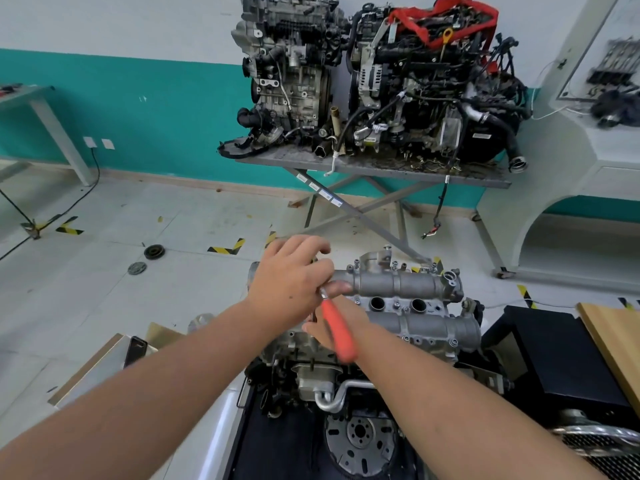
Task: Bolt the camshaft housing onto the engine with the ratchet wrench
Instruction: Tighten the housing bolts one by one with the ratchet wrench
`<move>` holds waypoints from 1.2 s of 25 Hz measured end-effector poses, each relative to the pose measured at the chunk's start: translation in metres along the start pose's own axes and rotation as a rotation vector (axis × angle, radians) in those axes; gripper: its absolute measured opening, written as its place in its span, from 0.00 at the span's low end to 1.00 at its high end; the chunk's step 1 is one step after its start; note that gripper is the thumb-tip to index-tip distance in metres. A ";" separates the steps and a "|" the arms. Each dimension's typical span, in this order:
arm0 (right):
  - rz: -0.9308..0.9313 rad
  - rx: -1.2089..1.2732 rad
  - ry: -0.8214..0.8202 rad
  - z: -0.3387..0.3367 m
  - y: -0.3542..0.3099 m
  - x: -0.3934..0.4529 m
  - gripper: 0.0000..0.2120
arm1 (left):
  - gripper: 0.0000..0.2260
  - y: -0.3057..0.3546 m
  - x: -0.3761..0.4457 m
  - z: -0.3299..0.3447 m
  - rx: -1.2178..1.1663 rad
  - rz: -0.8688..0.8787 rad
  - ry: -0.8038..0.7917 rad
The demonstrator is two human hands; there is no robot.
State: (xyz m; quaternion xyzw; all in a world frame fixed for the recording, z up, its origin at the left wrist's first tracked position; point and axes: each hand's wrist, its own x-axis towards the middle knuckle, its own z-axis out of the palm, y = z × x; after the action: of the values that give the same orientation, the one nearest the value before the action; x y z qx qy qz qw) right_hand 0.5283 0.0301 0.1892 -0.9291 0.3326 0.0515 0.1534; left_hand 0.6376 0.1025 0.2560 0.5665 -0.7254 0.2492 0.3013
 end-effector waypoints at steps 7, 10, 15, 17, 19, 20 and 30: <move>0.089 0.046 -0.077 -0.007 -0.003 -0.003 0.09 | 0.17 0.034 -0.005 0.025 -1.450 -1.236 0.189; 0.091 0.086 -0.094 -0.011 -0.004 -0.006 0.07 | 0.18 0.021 0.001 0.024 -1.465 -1.416 0.176; 0.109 0.093 -0.086 -0.010 -0.003 -0.007 0.13 | 0.12 -0.001 0.023 0.001 -1.241 -1.362 -0.274; 0.090 0.079 -0.058 -0.008 -0.003 -0.008 0.10 | 0.12 -0.004 0.037 -0.012 -0.930 -1.084 -0.596; 0.085 0.064 -0.038 -0.005 -0.003 -0.008 0.10 | 0.11 -0.004 0.052 -0.018 -0.523 -0.747 -0.770; 0.090 0.056 -0.043 -0.004 -0.003 -0.007 0.10 | 0.11 -0.003 0.057 -0.020 -0.310 -0.590 -0.823; -0.013 -0.083 -0.034 -0.001 -0.003 -0.001 0.11 | 0.17 0.008 -0.021 0.009 -0.290 -0.272 0.086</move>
State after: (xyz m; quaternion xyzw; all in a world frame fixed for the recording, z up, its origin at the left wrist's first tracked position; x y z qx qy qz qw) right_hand 0.5294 0.0322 0.1915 -0.9357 0.3215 0.0803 0.1205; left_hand 0.6319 0.1121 0.2339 0.5986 -0.6570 0.1229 0.4414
